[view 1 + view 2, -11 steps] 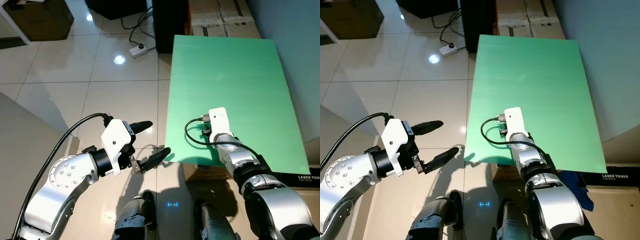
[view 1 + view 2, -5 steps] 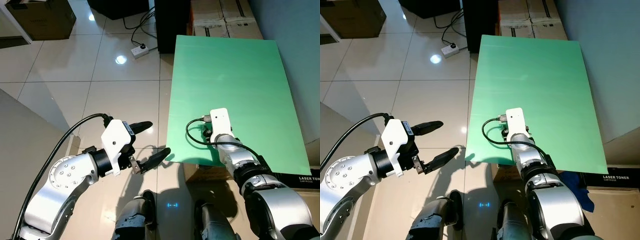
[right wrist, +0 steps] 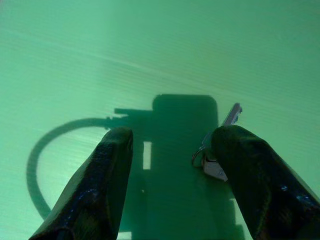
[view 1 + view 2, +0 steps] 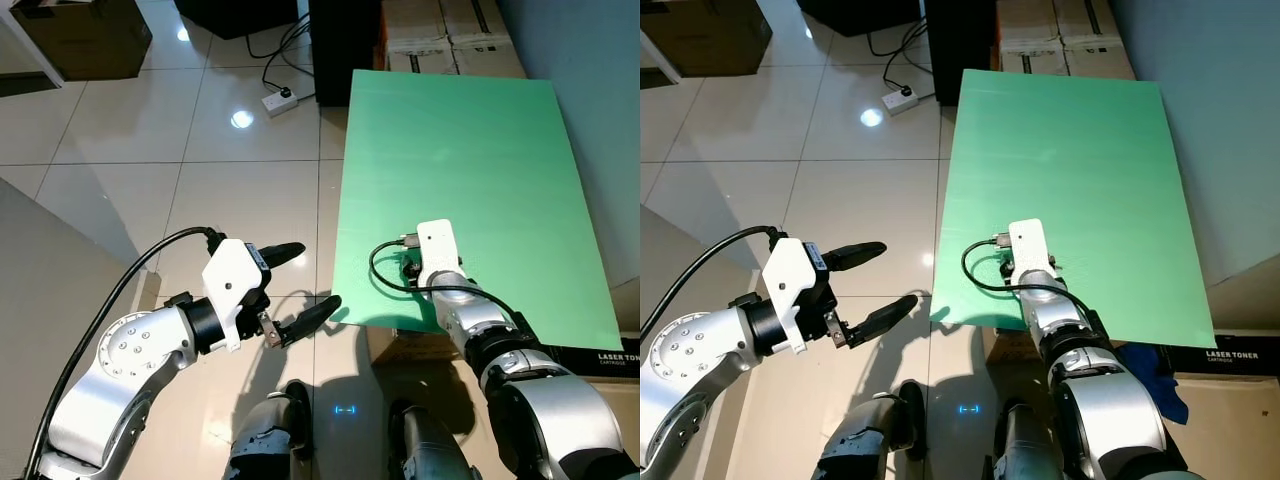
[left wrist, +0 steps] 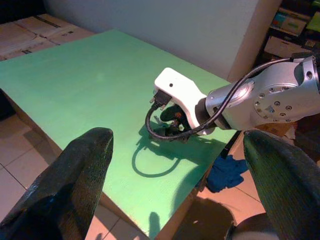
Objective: Hang keys on a hook
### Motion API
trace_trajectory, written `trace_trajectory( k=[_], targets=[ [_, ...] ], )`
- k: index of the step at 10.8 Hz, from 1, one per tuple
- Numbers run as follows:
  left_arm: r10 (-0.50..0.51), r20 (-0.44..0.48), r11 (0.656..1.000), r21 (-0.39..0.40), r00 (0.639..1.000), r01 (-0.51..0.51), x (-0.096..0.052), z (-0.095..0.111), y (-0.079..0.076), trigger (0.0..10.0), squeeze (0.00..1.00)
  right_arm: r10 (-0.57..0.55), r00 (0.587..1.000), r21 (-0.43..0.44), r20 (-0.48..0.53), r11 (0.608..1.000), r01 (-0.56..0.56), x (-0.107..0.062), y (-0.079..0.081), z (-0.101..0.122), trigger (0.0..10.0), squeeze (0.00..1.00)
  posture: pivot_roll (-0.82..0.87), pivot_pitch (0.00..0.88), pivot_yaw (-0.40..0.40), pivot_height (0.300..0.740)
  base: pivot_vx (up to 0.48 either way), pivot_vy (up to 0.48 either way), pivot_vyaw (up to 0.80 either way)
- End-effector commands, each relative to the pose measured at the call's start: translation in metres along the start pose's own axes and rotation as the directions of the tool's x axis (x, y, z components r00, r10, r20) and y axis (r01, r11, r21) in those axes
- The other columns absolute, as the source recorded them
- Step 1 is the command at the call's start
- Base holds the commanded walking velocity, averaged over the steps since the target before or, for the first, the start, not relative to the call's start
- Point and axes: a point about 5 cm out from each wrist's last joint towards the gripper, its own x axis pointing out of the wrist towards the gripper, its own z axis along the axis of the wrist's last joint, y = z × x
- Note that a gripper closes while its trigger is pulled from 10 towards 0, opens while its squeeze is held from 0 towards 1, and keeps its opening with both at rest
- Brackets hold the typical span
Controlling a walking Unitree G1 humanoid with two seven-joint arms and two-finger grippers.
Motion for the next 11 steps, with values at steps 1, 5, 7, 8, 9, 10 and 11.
trace_trajectory(
  k=[1, 5, 7, 8, 9, 10, 11],
  targets=[
    [-0.007, -0.010, 1.000, 0.000, 1.000, 0.007, -0.0051, 0.0002, -0.0015, 10.0, 0.00, -0.008, 1.000, 0.017, -0.026, 1.000, 0.008, 0.0000, 0.0004, -0.0041, 10.0, 0.00, 0.14, 0.309, 0.097, 0.740, 0.000, 0.000, 0.00],
    [-0.004, -0.016, 1.000, 0.002, 1.000, 0.004, -0.0068, 0.0007, -0.0015, 10.0, 0.00, -0.041, 0.999, 0.014, -0.031, 0.999, 0.041, 0.0001, -0.0042, -0.0043, 10.0, 1.00, 0.15, 0.319, 0.100, 0.740, 0.000, 0.000, 0.00],
    [-0.005, -0.018, 1.000, 0.003, 1.000, 0.005, -0.0078, 0.0019, -0.0015, 10.0, 0.00, -0.040, 0.998, 0.024, -0.041, 0.999, 0.041, 0.0000, -0.0044, -0.0061, 10.0, 0.00, 0.16, 0.331, 0.106, 0.740, 0.000, 0.000, 0.00],
    [-0.008, -0.020, 1.000, 0.002, 1.000, 0.008, -0.0083, 0.0025, -0.0016, 10.0, 0.00, -0.033, 0.998, 0.042, -0.046, 0.999, 0.035, 0.0000, -0.0040, -0.0068, 10.0, 0.00, 0.17, 0.336, 0.110, 0.740, 0.000, 0.000, 0.00],
    [-0.013, -0.022, 1.000, 0.001, 1.000, 0.013, -0.0085, 0.0027, -0.0020, 10.0, 0.00, -0.030, 0.998, 0.054, -0.050, 0.998, 0.032, 0.0000, -0.0040, -0.0076, 10.0, 0.00, 0.17, 0.336, 0.110, 0.740, 0.000, 0.000, 0.00],
    [-0.022, -0.023, 1.000, -0.002, 0.999, 0.022, -0.0087, 0.0031, -0.0031, 10.0, 0.00, -0.037, 0.998, 0.053, -0.053, 0.998, 0.040, 0.0000, -0.0052, -0.0081, 10.0, 0.00, 0.18, 0.344, 0.114, 0.740, 0.000, 0.000, 0.00],
    [-0.026, -0.023, 1.000, -0.003, 0.999, 0.026, -0.0088, 0.0033, -0.0036, 10.0, 0.00, -0.040, 0.998, 0.054, -0.053, 0.998, 0.043, 0.0000, -0.0057, -0.0082, 10.0, 0.00, 0.18, 0.344, 0.114, 0.740, 0.000, 0.000, 0.00]
  ],
)
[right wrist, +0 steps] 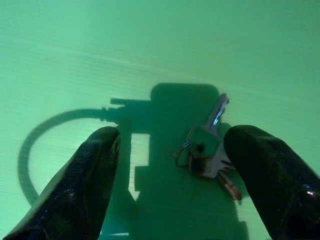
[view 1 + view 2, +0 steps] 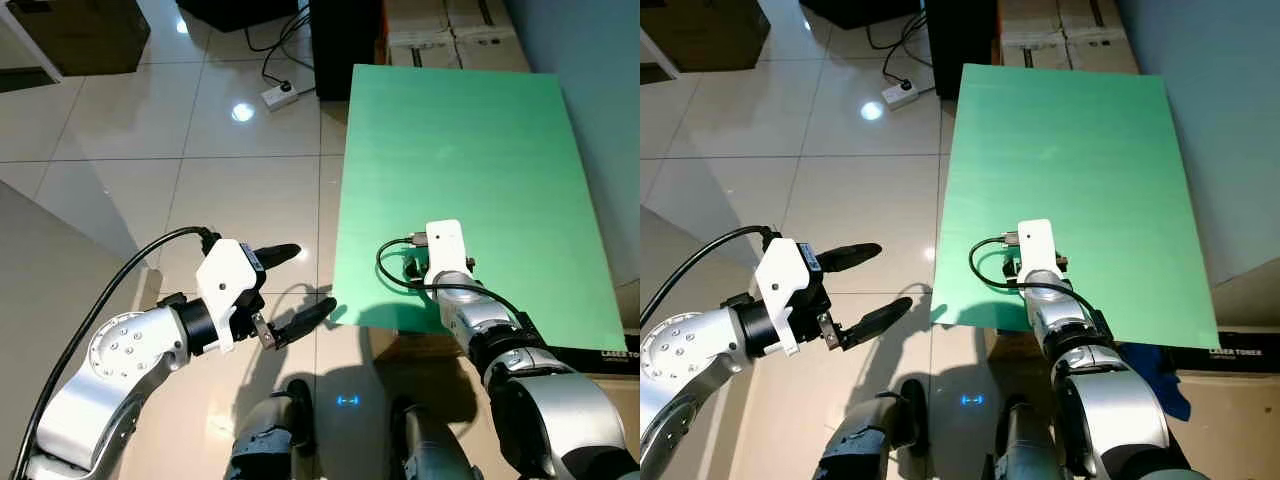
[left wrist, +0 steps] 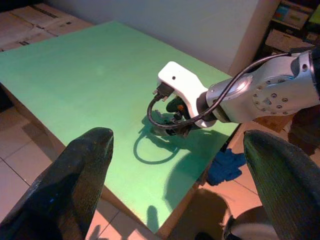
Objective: Hang keys on a hook
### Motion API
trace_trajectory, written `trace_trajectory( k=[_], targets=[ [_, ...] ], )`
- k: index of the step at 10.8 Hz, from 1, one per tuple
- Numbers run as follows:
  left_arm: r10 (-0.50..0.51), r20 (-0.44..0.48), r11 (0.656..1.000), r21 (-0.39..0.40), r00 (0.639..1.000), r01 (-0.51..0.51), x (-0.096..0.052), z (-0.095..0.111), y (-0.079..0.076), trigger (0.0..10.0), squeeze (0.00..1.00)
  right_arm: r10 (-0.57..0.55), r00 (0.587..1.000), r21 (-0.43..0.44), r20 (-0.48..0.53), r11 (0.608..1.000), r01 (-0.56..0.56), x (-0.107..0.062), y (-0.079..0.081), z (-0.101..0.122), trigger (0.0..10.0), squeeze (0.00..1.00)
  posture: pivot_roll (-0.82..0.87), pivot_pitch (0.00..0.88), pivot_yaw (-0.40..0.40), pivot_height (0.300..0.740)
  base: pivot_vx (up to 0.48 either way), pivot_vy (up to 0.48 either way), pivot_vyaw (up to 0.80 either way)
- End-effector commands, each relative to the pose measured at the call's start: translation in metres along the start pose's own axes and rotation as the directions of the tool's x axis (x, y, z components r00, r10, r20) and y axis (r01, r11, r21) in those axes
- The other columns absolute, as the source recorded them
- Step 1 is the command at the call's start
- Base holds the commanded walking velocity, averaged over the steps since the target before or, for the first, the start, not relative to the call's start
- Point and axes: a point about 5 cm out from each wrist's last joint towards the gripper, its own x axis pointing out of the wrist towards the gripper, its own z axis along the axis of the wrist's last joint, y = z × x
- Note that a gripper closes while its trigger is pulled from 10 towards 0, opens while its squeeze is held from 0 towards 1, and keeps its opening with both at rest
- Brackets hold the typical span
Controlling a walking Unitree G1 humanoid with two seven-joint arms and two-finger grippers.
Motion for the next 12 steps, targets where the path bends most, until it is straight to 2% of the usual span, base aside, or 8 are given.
trace_trajectory(
  k=[1, 6, 7, 8, 9, 10, 11, 12],
  targets=[
    [-0.022, -0.011, 1.000, -0.005, 1.000, 0.022, -0.0043, 0.0011, -0.0046, 10.0, 0.00, -0.007, 0.999, 0.012, -0.036, 1.000, 0.008, -0.0002, 0.0003, -0.0062, 10.0, 0.00, 0.19, 0.352, 0.121, 0.740, 0.000, 0.000, 0.00],
    [-0.027, -0.019, 1.000, -0.011, 0.999, 0.027, -0.0069, 0.0016, -0.0066, 10.0, 0.00, -0.009, 0.999, 0.022, -0.042, 1.000, 0.010, -0.0002, -0.0001, -0.0071, 10.0, 0.00, 0.19, 0.360, 0.123, 0.740, 0.000, 0.000, 0.00],
    [-0.027, -0.020, 1.000, -0.013, 0.999, 0.027, -0.0068, 0.0015, -0.0068, 10.0, 0.00, -0.009, 0.999, 0.024, -0.044, 1.000, 0.010, -0.0002, -0.0001, -0.0078, 8.5, 0.00, 0.19, 0.361, 0.124, 0.740, 0.000, 0.000, 0.00],
    [-0.027, -0.020, 1.000, -0.014, 0.999, 0.027, -0.0066, 0.0016, -0.0071, 10.0, 0.00, -0.010, 0.999, 0.026, -0.047, 1.000, 0.011, -0.0003, -0.0007, -0.0088, 5.3, 0.00, 0.19, 0.361, 0.125, 0.740, 0.000, 0.000, 0.00],
    [-0.027, -0.020, 1.000, -0.014, 0.999, 0.027, -0.0066, 0.0016, -0.0071, 10.0, 0.00, -0.010, 0.999, 0.026, -0.047, 1.000, 0.011, -0.0003, -0.0007, -0.0088, 5.3, 0.00, 0.19, 0.361, 0.125, 0.740, 0.000, 0.000, 0.00],
    [-0.027, -0.020, 1.000, -0.015, 0.999, 0.027, -0.0065, 0.0017, -0.0074, 10.0, 0.00, -0.011, 0.999, 0.028, -0.049, 1.000, 0.012, -0.0004, -0.0015, -0.0098, 1.6, 0.00, 0.19, 0.364, 0.126, 0.740, 0.000, 0.000, 0.00],
    [-0.029, -0.021, 0.999, -0.016, 0.999, 0.028, -0.0064, 0.0015, -0.0079, 10.0, 0.00, -0.012, 0.999, 0.028, -0.052, 1.000, 0.014, -0.0005, -0.0026, -0.0109, 0.0, 0.00, 0.19, 0.362, 0.126, 0.740, 0.000, 0.000, 0.00],
    [-0.029, -0.021, 0.999, -0.016, 0.999, 0.029, -0.0061, 0.0015, -0.0080, 10.0, 0.00, -0.013, 0.999, 0.028, -0.053, 0.999, 0.014, -0.0005, -0.0030, -0.0113, 0.0, 0.00, 0.19, 0.361, 0.126, 0.740, 0.000, 0.000, 0.00]
  ],
)
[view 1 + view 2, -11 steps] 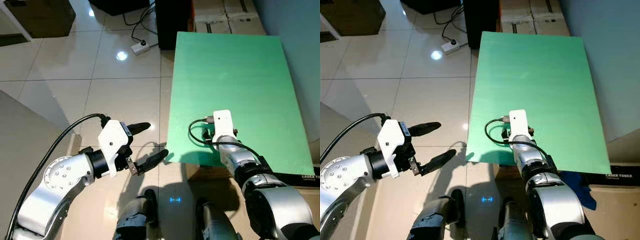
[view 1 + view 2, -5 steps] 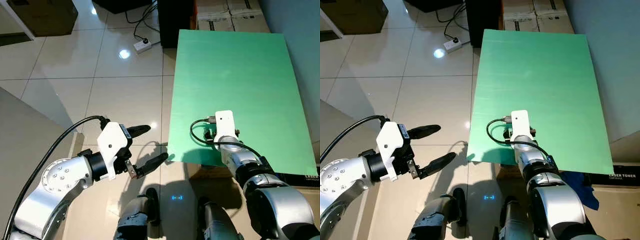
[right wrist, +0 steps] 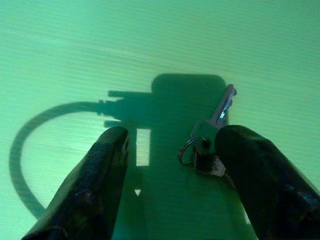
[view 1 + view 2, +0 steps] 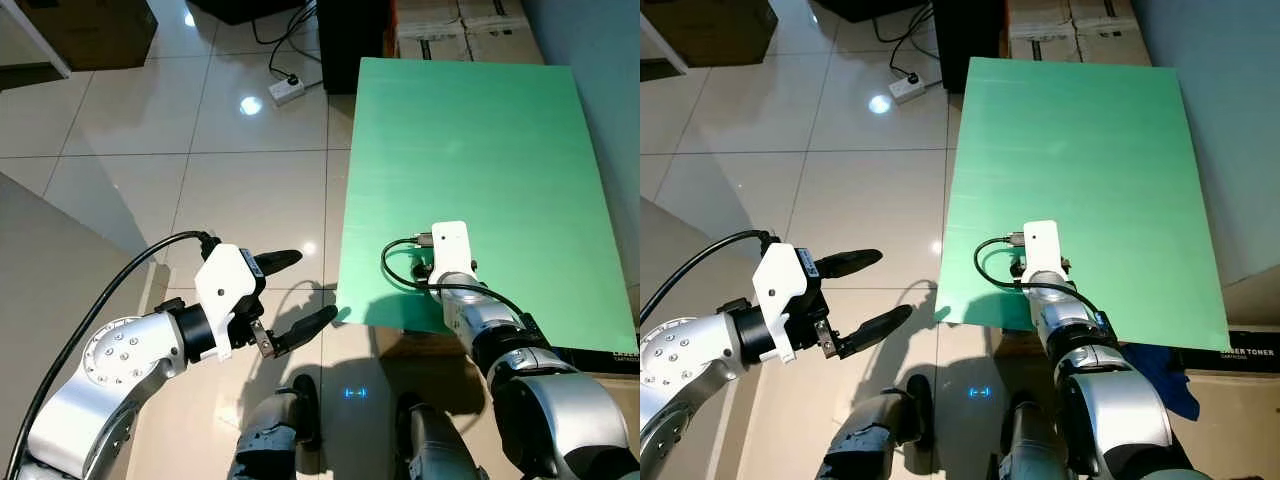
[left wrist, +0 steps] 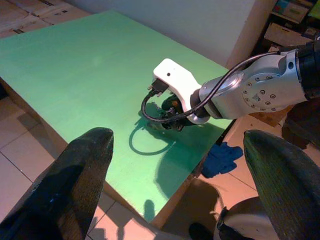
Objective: Hang keys on a hook
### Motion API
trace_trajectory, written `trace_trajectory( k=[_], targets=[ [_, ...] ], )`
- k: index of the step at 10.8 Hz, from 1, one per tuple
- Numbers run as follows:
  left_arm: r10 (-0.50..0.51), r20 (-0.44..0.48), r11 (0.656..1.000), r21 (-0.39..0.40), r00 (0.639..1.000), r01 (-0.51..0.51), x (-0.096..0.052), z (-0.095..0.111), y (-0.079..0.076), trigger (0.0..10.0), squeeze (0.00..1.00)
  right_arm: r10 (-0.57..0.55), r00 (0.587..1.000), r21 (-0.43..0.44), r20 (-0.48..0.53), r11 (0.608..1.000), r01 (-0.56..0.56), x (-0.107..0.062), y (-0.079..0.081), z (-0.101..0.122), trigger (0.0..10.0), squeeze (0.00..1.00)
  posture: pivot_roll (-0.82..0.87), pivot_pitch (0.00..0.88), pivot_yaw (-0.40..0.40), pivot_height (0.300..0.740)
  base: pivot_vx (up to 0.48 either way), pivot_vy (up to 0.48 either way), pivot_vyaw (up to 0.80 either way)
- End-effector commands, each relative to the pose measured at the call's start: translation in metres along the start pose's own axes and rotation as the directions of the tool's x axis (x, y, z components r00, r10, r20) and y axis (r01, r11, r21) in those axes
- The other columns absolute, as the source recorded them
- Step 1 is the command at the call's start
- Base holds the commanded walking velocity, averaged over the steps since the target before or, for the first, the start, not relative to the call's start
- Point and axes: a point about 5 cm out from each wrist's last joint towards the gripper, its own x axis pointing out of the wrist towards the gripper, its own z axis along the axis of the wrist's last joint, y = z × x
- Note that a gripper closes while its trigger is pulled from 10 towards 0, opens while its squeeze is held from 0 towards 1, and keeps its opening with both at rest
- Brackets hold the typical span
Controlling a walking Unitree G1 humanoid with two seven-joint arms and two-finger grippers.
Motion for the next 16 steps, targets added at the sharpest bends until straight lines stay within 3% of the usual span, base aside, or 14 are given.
trace_trajectory(
  k=[1, 16],
  targets=[
    [-0.015, -0.009, 1.000, -0.004, 1.000, 0.015, -0.0026, 0.0000, -0.0035, 10.0, 0.00, 0.009, 0.999, 0.011, -0.043, 1.000, -0.009, -0.0007, 0.0024, -0.0093, 0.0, 0.00, 0.19, 0.361, 0.126, 0.740, 0.000, 0.000, 0.00],
    [-0.020, -0.006, 1.000, -0.010, 1.000, 0.019, -0.0008, -0.0001, -0.0037, 10.0, 0.00, 0.003, 0.999, 0.022, -0.045, 1.000, -0.002, -0.0006, 0.0003, -0.0098, 0.0, 0.00, 0.18, 0.350, 0.123, 0.740, 0.000, 0.000, 0.00]
  ],
)
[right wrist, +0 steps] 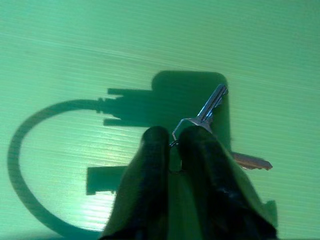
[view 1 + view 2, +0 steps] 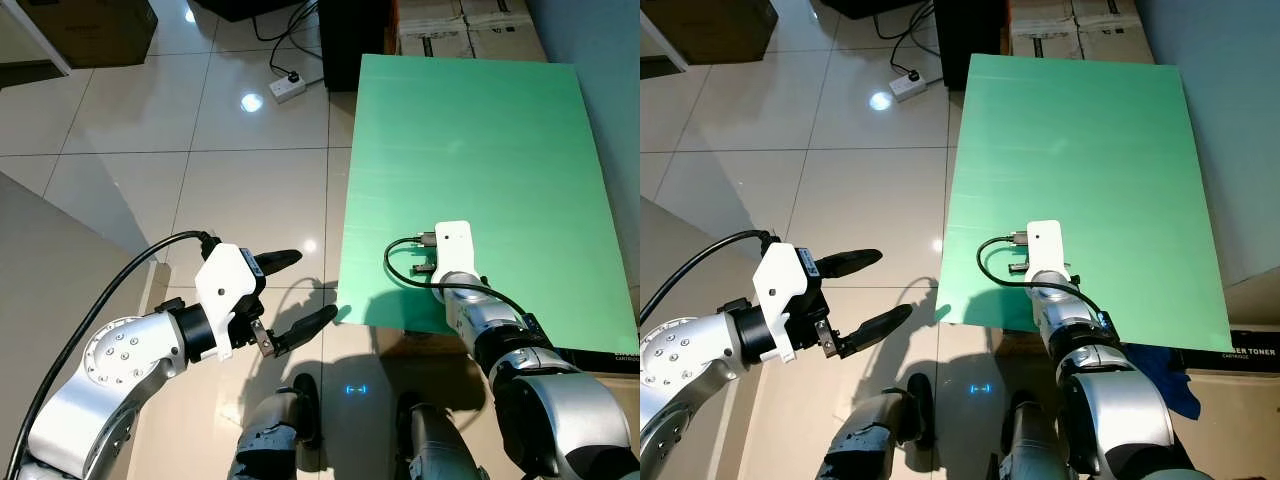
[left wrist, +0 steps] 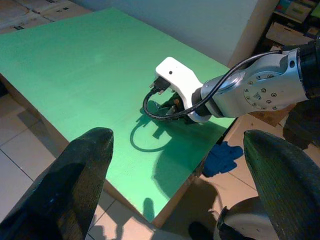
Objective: Hang keys on a hook
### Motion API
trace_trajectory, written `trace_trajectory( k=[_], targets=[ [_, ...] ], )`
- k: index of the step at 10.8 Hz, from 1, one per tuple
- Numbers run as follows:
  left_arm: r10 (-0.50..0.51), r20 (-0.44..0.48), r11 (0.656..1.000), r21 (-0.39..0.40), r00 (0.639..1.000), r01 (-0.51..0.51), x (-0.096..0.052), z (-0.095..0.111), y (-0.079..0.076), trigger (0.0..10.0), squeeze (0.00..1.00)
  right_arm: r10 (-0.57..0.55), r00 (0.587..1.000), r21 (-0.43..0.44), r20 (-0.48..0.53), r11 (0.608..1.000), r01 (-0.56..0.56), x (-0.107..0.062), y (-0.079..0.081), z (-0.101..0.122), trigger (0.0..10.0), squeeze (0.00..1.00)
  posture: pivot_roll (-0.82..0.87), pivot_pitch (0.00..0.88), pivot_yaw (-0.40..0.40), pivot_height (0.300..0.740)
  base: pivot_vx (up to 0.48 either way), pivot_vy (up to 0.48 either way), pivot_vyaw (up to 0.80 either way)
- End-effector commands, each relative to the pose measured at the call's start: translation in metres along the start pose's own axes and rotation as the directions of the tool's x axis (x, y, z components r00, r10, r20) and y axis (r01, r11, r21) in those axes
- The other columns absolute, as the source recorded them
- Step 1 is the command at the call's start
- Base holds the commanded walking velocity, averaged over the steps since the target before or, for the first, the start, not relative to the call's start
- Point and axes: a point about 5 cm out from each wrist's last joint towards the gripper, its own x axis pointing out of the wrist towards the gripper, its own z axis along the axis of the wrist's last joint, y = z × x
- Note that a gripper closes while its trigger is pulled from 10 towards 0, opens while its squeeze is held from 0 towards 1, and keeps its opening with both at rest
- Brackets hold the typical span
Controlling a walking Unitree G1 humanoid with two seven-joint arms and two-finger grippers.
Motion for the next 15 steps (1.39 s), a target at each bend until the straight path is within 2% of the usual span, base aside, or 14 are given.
trace_trajectory(
  k=[1, 10, 13, 15],
  targets=[
    [-0.022, -0.004, 1.000, -0.007, 1.000, 0.022, -0.001, 0.000, -0.004, 10.0, 0.00, 0.009, 0.999, 0.015, -0.041, 1.000, -0.009, -0.001, 0.003, -0.009, 0.0, 0.00, 0.18, 0.347, 0.122, 0.740, 0.000, 0.000, 0.00],
    [-0.002, 0.015, 1.000, -0.001, 1.000, 0.002, 0.004, -0.001, 0.000, 10.0, 0.00, -0.008, 1.000, 0.048, 0.013, 0.999, 0.007, 0.000, -0.001, -0.001, 0.0, 0.00, 0.15, 0.294, 0.110, 0.740, 0.000, 0.000, 0.00],
    [0.068, 0.037, 0.998, 0.014, 0.997, -0.068, 0.006, -0.002, 0.009, 10.0, 0.00, -0.020, 0.998, 0.080, 0.061, 0.997, 0.015, -0.001, -0.003, 0.007, 0.0, 0.00, 0.12, 0.254, 0.092, 0.740, 0.000, 0.000, 0.00],
    [0.164, 0.071, 0.986, 0.032, 0.984, -0.166, 0.008, -0.003, 0.021, 10.0, 0.00, -0.004, 0.994, 0.101, 0.112, 0.995, -0.007, -0.003, 0.000, 0.012, 0.0, 0.00, 0.08, 0.200, 0.070, 0.740, 0.000, 0.000, 0.00]
  ],
)
